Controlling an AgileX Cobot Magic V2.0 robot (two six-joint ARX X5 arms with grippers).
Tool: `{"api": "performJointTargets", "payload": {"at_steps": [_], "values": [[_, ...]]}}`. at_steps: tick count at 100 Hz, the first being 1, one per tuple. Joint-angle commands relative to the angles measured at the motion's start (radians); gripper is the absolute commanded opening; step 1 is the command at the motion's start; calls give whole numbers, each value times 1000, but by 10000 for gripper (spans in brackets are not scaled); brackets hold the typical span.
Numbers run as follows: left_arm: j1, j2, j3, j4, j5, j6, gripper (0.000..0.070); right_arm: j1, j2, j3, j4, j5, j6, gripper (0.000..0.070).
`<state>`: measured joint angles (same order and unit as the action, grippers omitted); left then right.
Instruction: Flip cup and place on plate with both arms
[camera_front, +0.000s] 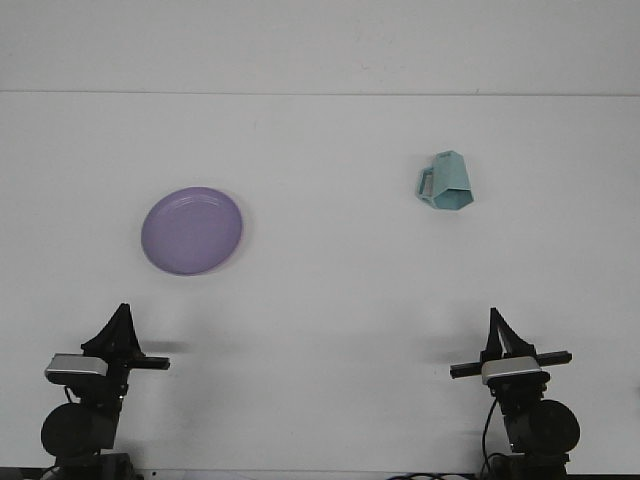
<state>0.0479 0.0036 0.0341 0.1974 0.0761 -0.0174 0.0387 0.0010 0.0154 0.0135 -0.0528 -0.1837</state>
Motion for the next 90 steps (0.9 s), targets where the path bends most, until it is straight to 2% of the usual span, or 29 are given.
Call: {"api": "performJointTargets", "payload": {"at_steps": [1, 74, 90], "values": [[0, 0, -20, 13, -2, -2, 15, 0, 0, -3, 13, 0, -3, 0], [0, 0, -20, 14, -2, -2, 15, 0, 0, -3, 30, -1, 1, 0], [0, 0, -19, 13, -2, -2, 15, 0, 0, -3, 87, -1, 66, 0]]}}
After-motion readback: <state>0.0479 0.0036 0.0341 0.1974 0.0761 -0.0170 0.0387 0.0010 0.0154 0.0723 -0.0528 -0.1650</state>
